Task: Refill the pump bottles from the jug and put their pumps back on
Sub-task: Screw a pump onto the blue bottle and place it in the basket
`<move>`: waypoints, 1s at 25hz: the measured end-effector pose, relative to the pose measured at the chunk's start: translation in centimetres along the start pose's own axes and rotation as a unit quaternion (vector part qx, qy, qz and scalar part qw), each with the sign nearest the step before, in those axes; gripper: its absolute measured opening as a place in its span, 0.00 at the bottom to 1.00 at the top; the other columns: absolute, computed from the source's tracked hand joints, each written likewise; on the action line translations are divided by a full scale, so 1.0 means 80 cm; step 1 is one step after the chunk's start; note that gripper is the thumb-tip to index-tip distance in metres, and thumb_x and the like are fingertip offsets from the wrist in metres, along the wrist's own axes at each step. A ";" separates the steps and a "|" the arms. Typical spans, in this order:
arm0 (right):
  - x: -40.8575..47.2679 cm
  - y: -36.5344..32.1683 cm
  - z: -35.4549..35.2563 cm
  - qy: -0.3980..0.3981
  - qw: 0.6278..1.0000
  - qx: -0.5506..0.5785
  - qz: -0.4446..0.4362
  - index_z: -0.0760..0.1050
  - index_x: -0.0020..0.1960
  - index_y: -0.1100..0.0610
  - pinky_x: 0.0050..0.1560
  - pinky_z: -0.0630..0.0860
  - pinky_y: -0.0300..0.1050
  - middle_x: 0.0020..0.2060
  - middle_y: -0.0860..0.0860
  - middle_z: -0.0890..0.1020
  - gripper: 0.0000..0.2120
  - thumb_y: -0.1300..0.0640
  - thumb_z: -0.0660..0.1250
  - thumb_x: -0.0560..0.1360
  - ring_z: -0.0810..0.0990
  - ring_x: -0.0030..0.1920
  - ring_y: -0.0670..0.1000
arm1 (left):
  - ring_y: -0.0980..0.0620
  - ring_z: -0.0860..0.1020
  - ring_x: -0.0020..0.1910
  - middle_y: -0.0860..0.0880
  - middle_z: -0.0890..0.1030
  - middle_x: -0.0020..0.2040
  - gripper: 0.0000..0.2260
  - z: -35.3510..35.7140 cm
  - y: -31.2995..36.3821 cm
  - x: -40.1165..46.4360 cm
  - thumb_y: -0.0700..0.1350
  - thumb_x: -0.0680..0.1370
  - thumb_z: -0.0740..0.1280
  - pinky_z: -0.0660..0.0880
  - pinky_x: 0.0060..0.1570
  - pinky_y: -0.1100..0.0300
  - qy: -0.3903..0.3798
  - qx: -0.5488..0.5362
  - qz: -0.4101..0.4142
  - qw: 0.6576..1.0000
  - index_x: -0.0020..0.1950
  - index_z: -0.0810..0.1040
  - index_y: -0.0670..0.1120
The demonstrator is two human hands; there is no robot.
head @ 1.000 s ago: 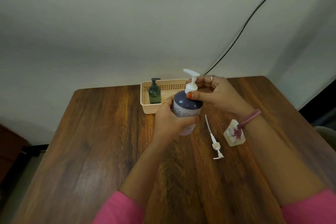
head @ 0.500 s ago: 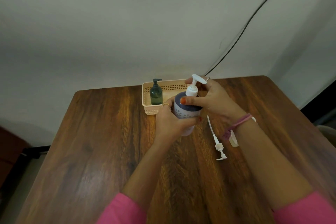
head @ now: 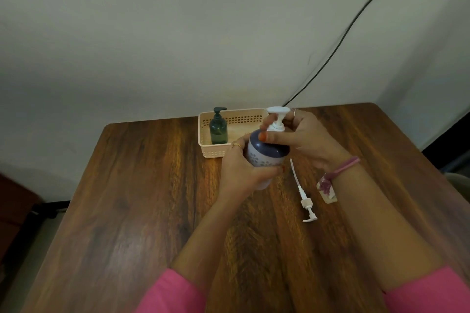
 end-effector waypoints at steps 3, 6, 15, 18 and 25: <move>0.005 0.006 -0.002 0.062 0.998 -0.025 -0.005 0.79 0.48 0.55 0.42 0.77 0.34 0.38 0.44 0.84 0.13 0.58 0.77 0.65 0.82 0.44 0.41 | 0.56 0.79 0.53 0.53 0.79 0.55 0.32 0.011 -0.004 -0.004 0.45 0.61 0.81 0.80 0.50 0.58 -0.009 -0.013 -0.010 1.000 0.61 0.72 0.51; -0.006 0.012 0.013 -0.127 0.989 0.064 0.036 0.71 0.66 0.55 0.60 0.74 0.42 0.59 0.51 0.81 0.23 0.61 0.68 0.71 0.77 0.62 0.48 | 0.56 0.78 0.55 0.53 0.78 0.57 0.35 0.012 -0.009 -0.006 0.45 0.62 0.81 0.79 0.52 0.57 -0.021 -0.030 -0.022 0.999 0.65 0.71 0.50; -0.015 0.007 0.010 -0.045 0.999 -0.007 -0.018 0.77 0.59 0.56 0.56 0.77 0.41 0.52 0.51 0.84 0.16 0.60 0.69 0.72 0.80 0.57 0.48 | 0.65 0.76 0.52 0.59 0.77 0.55 0.34 0.002 -0.012 -0.010 0.43 0.62 0.80 0.74 0.44 0.74 -0.011 -0.035 -0.019 0.999 0.64 0.70 0.53; -0.018 0.014 0.007 0.037 0.999 0.011 -0.025 0.78 0.58 0.56 0.55 0.78 0.42 0.51 0.50 0.84 0.14 0.64 0.69 0.73 0.81 0.56 0.47 | 0.71 0.76 0.48 0.63 0.76 0.52 0.33 -0.003 -0.013 -0.010 0.43 0.62 0.81 0.74 0.43 0.74 0.010 -0.040 -0.021 0.999 0.61 0.69 0.57; -0.022 0.026 0.006 0.131 0.990 -0.042 -0.039 0.77 0.61 0.59 0.58 0.77 0.47 0.52 0.50 0.84 0.17 0.62 0.71 0.73 0.81 0.56 0.46 | 0.75 0.75 0.47 0.64 0.75 0.51 0.33 -0.005 -0.023 -0.006 0.44 0.62 0.81 0.73 0.42 0.77 0.029 -0.032 -0.019 0.999 0.60 0.69 0.58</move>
Point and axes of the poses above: each hand's wrist, its own x-axis towards the middle knuckle, its own z-axis out of the palm, y = z × x, the point moved 10 cm from there along x, towards the middle knuckle
